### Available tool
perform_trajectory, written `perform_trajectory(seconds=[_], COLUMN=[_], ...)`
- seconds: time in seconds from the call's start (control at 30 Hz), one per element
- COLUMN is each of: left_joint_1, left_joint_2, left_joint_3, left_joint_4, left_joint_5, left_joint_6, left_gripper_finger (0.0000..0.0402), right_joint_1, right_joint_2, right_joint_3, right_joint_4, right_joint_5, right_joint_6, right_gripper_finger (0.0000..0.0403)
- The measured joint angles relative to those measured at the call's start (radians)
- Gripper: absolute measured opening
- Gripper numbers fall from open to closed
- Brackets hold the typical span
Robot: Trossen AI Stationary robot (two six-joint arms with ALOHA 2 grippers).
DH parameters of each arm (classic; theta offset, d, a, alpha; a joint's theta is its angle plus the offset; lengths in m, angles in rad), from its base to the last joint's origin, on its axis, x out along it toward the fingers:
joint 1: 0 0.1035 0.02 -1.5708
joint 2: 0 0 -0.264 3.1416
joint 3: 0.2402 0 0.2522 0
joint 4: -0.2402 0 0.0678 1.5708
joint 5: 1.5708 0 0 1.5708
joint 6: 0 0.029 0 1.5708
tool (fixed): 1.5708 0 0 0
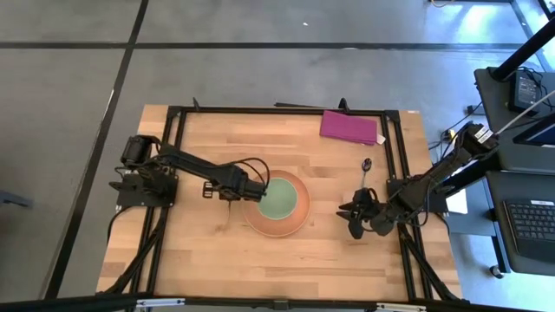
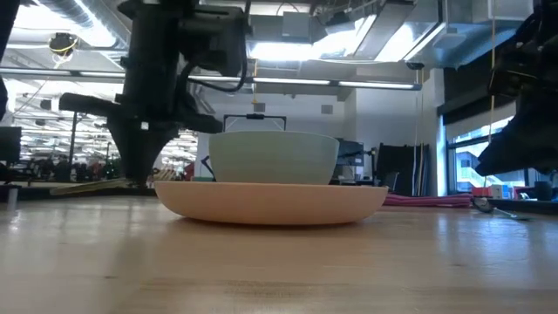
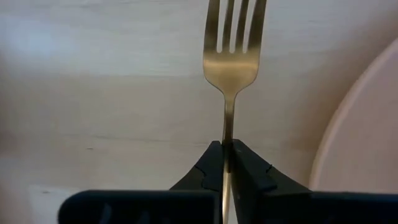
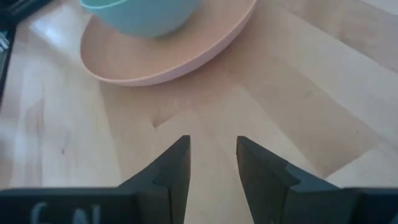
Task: Set table place
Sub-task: Put the golden fork on the left side of the orange plate, then put the black and blue spoon into the green bowl
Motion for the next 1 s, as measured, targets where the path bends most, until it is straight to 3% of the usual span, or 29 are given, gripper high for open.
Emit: perform_trajectory(seconds=[0.27, 0.43, 0.63, 1.0], left_joint_1=[-0.001, 0.009, 0.012, 0.015], left_joint_2=[0.071, 0.082, 0.082, 0.012], left_joint_3=[0.001, 0.001, 0.001, 0.000], left_joint_4=[0.020, 0.041, 0.059, 0.028], left_joint_5=[0.014, 0.046, -0.020, -0.020], left_joint_6=[-0.030, -0.020, -0.004, -0.004], left_gripper_finger=[0.0035, 0.0021, 0.0010, 0.0080], right_joint_1=[0.052, 0.083, 0.118, 0.136], right_joint_2=[0.044, 0.063, 0.065, 0.065], right_joint_3=[0.000, 0.000, 0.000, 0.000], right_joint_4=[0.009, 0.009, 0.014, 0.018], right_joint_5=[0.009, 0.027, 0.058, 0.071], right_joint_6=[0.055, 0.090, 0.116, 0.140], right_gripper_finger=[0.0131, 0.0131, 0.0131, 0.0131])
